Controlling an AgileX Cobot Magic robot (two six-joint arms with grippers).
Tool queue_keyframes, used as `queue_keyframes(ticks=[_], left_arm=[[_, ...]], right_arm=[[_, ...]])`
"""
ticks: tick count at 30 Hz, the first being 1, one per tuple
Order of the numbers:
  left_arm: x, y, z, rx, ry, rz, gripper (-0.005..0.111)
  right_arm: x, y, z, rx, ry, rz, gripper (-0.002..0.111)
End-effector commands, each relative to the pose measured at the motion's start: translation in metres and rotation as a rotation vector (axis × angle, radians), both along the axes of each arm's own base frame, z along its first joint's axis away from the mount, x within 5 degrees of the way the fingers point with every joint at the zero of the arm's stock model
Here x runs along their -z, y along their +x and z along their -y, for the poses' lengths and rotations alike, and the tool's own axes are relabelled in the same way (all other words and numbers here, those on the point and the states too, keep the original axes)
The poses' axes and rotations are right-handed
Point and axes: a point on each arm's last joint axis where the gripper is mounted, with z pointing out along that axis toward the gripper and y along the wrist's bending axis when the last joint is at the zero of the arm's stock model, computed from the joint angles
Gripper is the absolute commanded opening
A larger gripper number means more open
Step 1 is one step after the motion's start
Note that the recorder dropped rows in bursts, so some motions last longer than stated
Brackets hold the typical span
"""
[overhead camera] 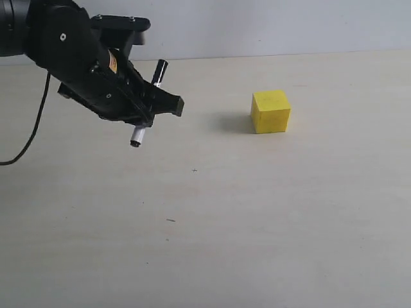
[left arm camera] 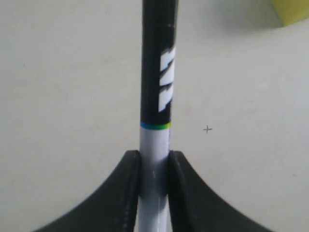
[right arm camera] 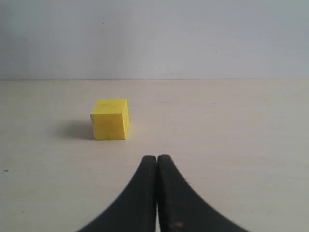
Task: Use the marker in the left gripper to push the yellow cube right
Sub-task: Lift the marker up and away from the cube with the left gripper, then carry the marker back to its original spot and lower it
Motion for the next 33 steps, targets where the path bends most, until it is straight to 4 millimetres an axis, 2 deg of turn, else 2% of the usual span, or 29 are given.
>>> queue_keyframes(ticks=[1,4,8,12,15,23,27,33], left_arm=[[0.004,-0.012,-0.004,-0.136,-0.023,-0.153,0.000],[0.005,-0.018,-0.002,-0.152,-0.036,-0.209,0.000],[0.003,-0.024,0.013,-0.116,-0.081,-0.183,0.000],[0.006,-0.023,0.018,-0.125,-0.094,-0.183,0.000],[0.018,-0.021,0.020,-0.146,-0.085,-0.205,0.000],[0.063,-0.015,0.029,-0.190,-0.051,-0.321,0.000],[0.070,-0.008,0.039,-0.198,-0.063,-0.355,0.000],[0.067,0.004,0.056,-0.211,-0.135,-0.384,0.000]], right_arm=[[0.001,0.000,0.000,0.006,-0.002,0.009,0.000],[0.001,0.000,0.000,0.006,-0.002,0.009,0.000],[0.001,0.000,0.000,0.006,-0.002,0.009,0.000],[0.001,0.000,0.000,0.006,-0.002,0.009,0.000],[0.001,0.000,0.000,0.006,-0.002,0.009,0.000],[0.001,0.000,0.000,0.006,-0.002,0.009,0.000],[0.001,0.000,0.000,0.005,0.000,0.009,0.000],[0.001,0.000,0.000,0.005,0.000,0.009,0.000]])
